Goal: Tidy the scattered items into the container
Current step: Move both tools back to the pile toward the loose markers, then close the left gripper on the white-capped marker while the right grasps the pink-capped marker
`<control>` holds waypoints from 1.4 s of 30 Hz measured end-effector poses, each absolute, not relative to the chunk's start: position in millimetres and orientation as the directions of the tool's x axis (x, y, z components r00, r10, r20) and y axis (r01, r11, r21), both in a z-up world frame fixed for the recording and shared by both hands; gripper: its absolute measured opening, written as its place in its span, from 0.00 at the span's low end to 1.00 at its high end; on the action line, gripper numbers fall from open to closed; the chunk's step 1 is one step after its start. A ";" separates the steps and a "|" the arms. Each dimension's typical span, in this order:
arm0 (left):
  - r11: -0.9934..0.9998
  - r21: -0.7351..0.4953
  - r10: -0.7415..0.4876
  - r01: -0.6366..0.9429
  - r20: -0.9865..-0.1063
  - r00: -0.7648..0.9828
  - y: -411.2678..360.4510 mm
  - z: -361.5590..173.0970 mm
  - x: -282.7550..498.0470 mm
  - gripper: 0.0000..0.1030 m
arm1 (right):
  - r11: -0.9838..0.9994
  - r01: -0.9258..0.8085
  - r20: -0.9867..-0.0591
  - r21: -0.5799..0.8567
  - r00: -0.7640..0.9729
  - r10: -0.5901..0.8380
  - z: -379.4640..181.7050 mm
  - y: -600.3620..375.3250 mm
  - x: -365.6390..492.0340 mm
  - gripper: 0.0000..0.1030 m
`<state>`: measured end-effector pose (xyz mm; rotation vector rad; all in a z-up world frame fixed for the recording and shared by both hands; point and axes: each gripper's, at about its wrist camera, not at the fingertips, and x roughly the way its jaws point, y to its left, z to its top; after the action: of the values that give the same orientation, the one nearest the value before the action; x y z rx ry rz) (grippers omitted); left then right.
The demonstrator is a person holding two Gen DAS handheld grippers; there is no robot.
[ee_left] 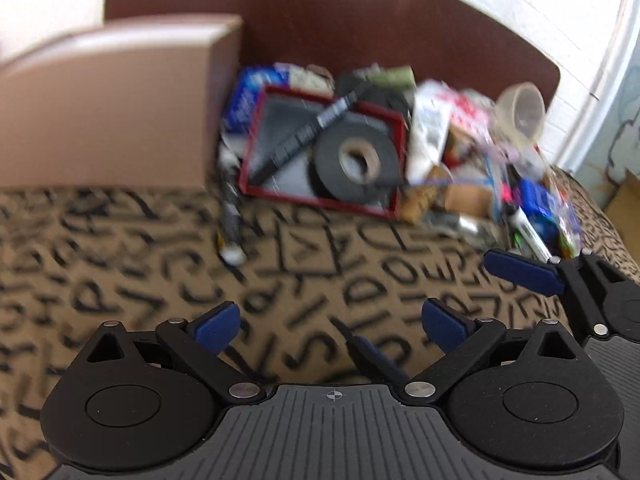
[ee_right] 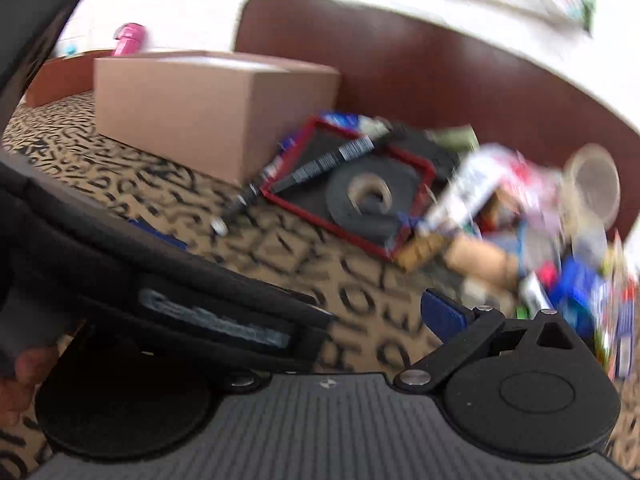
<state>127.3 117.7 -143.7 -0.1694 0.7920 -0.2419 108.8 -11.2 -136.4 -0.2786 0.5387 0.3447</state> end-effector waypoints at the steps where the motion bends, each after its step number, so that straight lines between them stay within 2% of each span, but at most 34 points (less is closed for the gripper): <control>1: 0.960 -0.232 -0.274 0.155 -0.675 0.685 117.1 -145.4 126.3 0.99 | 0.917 -0.368 -0.549 -0.155 0.804 0.230 -138.9 -18.3 109.5 0.98; 4: 0.961 -0.222 -0.273 0.166 -0.665 0.695 118.8 -147.2 127.7 0.99 | 0.945 -0.299 -0.581 -0.136 0.796 0.169 -149.0 -36.6 117.9 0.98; 10: 0.962 -0.213 -0.272 0.172 -0.654 0.706 120.5 -147.2 136.2 0.99 | 0.984 -0.177 -0.626 0.032 0.764 0.158 -155.6 -70.8 134.1 0.98; 13: 0.961 -0.222 -0.273 0.167 -0.648 0.711 123.0 -144.5 140.0 0.96 | 0.988 -0.153 -0.612 -0.006 0.782 0.117 -152.6 -74.4 132.4 0.95; 16: 0.962 -0.231 -0.262 0.143 -0.646 0.717 128.5 -142.3 149.1 0.96 | 0.993 -0.108 -0.583 -0.042 0.810 0.064 -147.5 -80.1 132.4 0.90; 22: 0.963 -0.244 -0.249 0.117 -0.628 0.737 136.5 -133.1 166.6 0.92 | 1.000 -0.026 -0.562 0.011 0.827 0.027 -138.8 -99.4 150.2 0.75; 23: 0.964 -0.242 -0.246 0.115 -0.628 0.738 136.9 -132.4 170.2 0.91 | 1.000 -0.020 -0.566 0.022 0.824 0.029 -138.2 -101.9 153.3 0.69; 24: 0.964 -0.241 -0.243 0.111 -0.633 0.735 137.9 -133.0 174.5 0.89 | 0.999 -0.014 -0.570 0.032 0.821 0.030 -137.7 -104.1 156.4 0.62; 30: 0.964 -0.256 -0.229 0.072 -0.661 0.715 147.8 -139.4 190.0 0.72 | 0.999 -0.009 -0.570 0.048 0.821 0.035 -138.1 -107.5 162.0 0.58; 35: 0.973 -0.220 -0.197 0.064 -0.664 0.721 145.7 -140.2 198.3 0.71 | 0.997 -0.015 -0.569 0.073 0.820 0.054 -134.5 -105.5 163.5 0.56; 38: 0.978 -0.202 -0.180 0.056 -0.668 0.722 145.1 -141.0 199.5 0.66 | 0.998 -0.008 -0.582 0.070 0.812 0.047 -136.1 -105.8 166.4 0.27; 40: 0.982 -0.185 -0.157 0.041 -0.675 0.721 148.1 -140.4 198.8 0.50 | 0.997 -0.003 -0.601 0.080 0.798 0.051 -138.6 -109.2 167.8 0.23; 42: 0.983 -0.183 -0.146 0.027 -0.680 0.719 152.5 -140.0 198.4 0.39 | 0.997 -0.003 -0.605 0.073 0.795 0.046 -138.2 -109.4 164.2 0.22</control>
<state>198.4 152.5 -140.0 -0.1646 0.7640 -0.0960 164.2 -109.4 -138.2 0.0697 0.6510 0.0264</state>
